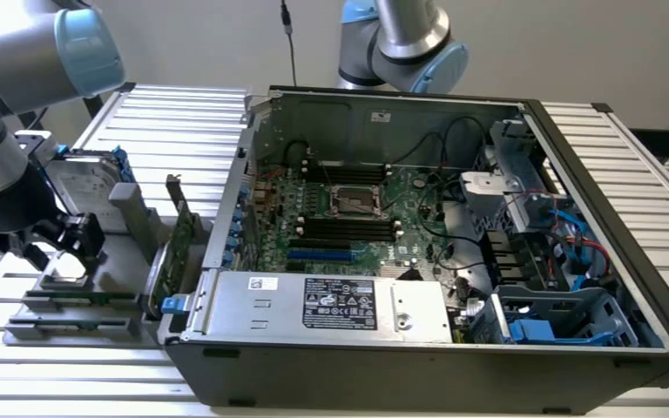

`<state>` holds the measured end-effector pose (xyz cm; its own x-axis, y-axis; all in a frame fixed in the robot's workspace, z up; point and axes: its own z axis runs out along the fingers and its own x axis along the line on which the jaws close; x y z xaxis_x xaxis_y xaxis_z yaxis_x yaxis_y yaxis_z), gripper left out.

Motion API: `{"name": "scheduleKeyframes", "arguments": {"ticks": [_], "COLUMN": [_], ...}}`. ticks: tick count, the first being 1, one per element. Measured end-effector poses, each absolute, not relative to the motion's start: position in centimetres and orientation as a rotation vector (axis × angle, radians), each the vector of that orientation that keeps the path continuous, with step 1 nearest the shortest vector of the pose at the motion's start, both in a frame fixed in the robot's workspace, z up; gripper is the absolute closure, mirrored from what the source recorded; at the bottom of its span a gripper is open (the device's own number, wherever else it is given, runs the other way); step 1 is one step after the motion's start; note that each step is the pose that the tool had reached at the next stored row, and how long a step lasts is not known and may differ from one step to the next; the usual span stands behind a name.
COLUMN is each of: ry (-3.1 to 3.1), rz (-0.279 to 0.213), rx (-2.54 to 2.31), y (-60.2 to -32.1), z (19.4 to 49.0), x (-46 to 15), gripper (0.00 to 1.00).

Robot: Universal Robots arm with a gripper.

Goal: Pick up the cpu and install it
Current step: 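Pick up the cpu and move it towards the insertion slot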

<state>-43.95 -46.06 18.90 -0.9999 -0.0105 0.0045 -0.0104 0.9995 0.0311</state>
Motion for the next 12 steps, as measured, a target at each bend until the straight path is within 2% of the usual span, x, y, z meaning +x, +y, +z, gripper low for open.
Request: {"name": "scheduleKeyframes", "arguments": {"ticks": [12], "ry": [-3.137], "rz": [-0.049], "rx": [0.016], "y": [-45.98], "z": [18.81], "x": [-43.86], "gripper": [0.29]}}
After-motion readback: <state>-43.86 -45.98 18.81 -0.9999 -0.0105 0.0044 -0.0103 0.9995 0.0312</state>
